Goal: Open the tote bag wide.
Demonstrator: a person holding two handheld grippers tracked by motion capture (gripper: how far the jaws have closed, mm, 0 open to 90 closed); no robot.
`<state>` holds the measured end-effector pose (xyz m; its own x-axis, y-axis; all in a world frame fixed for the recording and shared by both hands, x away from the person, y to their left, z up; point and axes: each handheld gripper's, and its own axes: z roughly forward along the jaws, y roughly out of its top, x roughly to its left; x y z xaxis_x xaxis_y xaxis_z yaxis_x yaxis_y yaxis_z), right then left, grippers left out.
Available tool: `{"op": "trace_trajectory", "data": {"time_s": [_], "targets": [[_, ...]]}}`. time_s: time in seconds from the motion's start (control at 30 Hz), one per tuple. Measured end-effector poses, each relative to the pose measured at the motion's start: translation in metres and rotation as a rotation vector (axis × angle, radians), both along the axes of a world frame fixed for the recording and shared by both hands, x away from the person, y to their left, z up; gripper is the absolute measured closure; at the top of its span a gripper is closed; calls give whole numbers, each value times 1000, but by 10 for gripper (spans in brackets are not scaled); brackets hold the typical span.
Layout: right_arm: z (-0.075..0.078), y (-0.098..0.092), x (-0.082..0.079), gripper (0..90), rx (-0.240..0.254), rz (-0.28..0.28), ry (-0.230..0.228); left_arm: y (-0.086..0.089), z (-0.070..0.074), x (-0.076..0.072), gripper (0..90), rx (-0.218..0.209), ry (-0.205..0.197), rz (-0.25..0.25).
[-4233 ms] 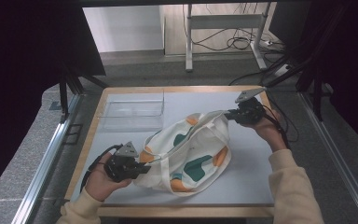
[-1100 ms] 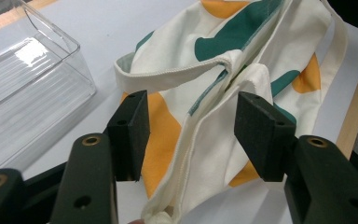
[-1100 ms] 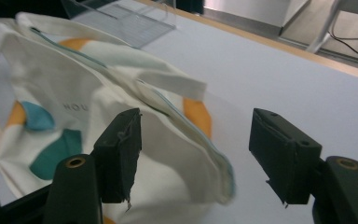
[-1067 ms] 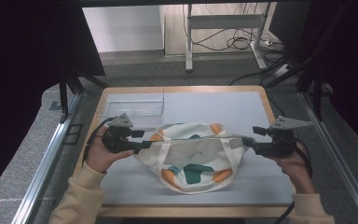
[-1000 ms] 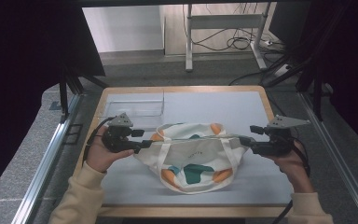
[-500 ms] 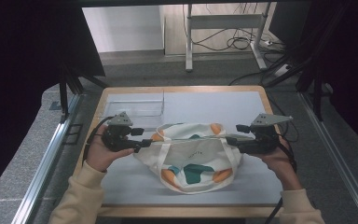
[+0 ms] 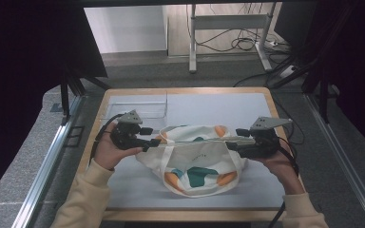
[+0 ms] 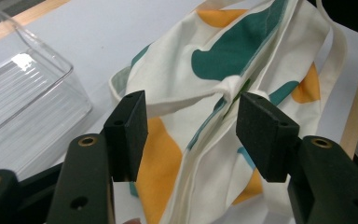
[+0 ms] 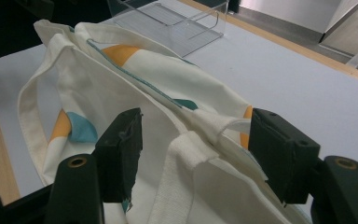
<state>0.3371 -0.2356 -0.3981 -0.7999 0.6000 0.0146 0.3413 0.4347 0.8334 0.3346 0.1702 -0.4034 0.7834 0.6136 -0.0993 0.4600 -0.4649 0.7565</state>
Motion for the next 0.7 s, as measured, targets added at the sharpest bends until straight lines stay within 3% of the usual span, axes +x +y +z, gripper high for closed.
{"op": "trace_trajectory", "data": {"time_s": [0.33,0.7], "targets": [[0,-1,0,353,-2,15,-1,-29,7,14,452,55,10,-64],[-1,-6,-1,353,5,2,0,-42,-4,26,528,94,56,-120]]}}
